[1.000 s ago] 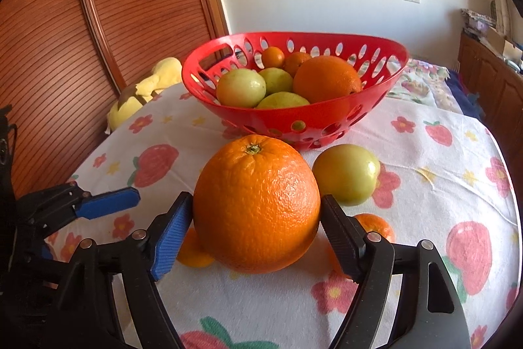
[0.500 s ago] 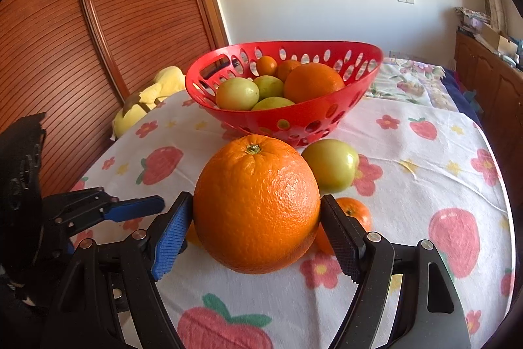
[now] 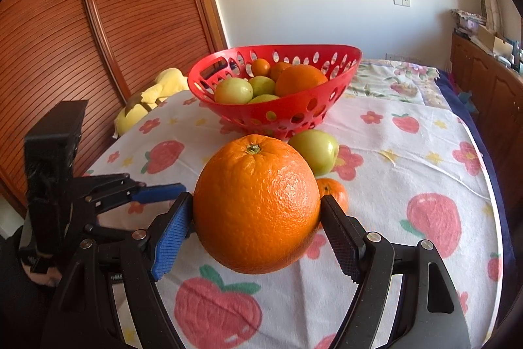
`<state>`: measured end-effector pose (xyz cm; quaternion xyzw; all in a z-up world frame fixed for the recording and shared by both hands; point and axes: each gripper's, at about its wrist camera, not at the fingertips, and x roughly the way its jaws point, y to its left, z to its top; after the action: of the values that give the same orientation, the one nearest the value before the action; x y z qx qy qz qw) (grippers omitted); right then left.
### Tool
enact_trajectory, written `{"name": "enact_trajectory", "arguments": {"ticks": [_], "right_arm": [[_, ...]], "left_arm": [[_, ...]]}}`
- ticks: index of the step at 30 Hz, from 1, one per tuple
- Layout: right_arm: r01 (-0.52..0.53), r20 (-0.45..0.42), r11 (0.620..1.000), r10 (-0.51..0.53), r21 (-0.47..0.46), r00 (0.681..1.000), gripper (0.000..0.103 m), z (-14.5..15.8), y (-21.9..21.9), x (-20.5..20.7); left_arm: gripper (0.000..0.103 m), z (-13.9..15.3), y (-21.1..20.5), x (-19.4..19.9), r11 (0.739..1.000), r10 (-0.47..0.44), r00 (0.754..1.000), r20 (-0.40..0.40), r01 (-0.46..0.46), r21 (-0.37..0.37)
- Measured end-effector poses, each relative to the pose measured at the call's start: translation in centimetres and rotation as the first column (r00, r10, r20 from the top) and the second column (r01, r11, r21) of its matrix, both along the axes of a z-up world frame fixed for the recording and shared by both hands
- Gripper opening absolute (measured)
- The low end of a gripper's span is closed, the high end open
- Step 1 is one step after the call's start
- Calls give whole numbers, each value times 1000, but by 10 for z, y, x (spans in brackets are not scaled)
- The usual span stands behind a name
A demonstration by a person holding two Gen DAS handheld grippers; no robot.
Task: Organize fruits
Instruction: 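Lift the large orange with the right tool while the left tool grasps a small orange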
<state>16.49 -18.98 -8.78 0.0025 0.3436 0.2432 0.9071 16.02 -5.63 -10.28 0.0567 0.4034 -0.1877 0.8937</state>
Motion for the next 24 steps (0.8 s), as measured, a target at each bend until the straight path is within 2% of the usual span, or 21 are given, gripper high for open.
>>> {"name": "enact_trajectory", "arguments": {"ticks": [5,16,24], "right_arm": [[-1,-12,1000,1,-13,1000,80,-5,-2,-8],[-13,-29,1000,12,-27,1000,80,-15,0,-16],[-19,-7,1000,19,-20,1000,80,-2,-1,-16]], "left_arm": [[32,-3,-4,-1,1000,-14,1000,-10,14,16],[31,6,1,-5,1000,2,1000,27,-2,10],[32,30,9,-6,1000,12,997,80,-12,1]]}}
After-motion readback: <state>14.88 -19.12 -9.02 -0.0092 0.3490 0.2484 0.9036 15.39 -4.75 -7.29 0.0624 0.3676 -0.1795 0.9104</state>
